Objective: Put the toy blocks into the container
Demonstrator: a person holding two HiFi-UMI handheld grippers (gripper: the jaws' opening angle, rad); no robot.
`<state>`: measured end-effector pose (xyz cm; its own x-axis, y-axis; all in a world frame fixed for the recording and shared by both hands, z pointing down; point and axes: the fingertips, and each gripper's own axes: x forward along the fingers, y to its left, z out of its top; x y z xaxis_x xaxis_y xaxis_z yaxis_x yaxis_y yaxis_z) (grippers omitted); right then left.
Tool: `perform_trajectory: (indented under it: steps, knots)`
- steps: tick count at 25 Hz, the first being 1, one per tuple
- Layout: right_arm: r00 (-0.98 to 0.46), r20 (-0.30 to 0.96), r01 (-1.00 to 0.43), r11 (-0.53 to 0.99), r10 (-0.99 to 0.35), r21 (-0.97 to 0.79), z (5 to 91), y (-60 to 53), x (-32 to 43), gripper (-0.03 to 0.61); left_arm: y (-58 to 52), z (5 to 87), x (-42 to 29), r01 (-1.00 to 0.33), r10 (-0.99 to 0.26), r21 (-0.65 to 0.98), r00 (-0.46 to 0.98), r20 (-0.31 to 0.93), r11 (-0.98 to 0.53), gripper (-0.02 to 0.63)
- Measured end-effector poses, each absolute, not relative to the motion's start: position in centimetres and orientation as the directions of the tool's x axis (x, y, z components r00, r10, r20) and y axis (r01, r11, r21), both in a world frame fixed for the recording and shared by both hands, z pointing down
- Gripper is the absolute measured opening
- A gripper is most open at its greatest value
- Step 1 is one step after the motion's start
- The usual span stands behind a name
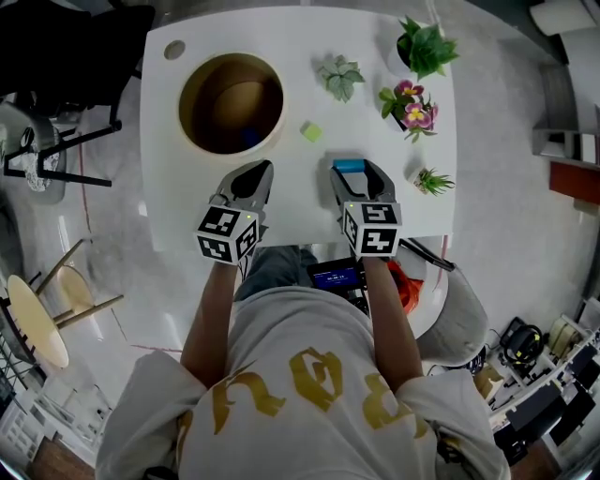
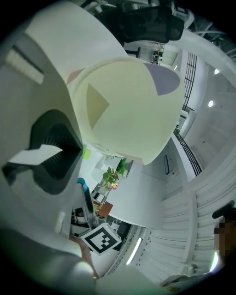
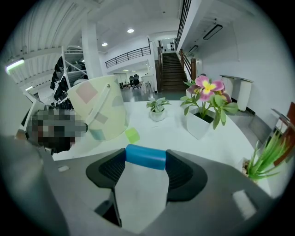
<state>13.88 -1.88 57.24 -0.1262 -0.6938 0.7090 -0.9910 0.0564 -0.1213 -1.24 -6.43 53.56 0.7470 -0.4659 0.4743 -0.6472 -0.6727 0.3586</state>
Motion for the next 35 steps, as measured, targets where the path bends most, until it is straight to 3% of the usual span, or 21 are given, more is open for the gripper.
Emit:
perform_trajectory:
  steps: [24, 31, 35]
  knots:
    - [-0.136, 0.605, -0.987, 0.056, -0.784, -0.15, 52.2, -2.6, 13.6, 0.299, -5.6, 48.3, -0.4, -0.624, -0.508, 0.35, 0.777, 0.372, -0.698, 0.0]
    - [-0.155, 0.57, -0.983, 0.07, -0.807, -0.169, 50.3, -3.0, 12.8, 0.299, -5.7, 45.4, -0.8, -0.602, -0.53, 0.403, 0.799, 0.285, -0.689, 0.001]
    - [-0.17, 0.544, -0.982, 0.093, -0.822, -0.167, 49.1, -3.9, 12.1, 0.299, -6.4, 44.9, -2.0, -0.646, -0.574, 0.4, 0.762, 0.298, -0.65, 0.002]
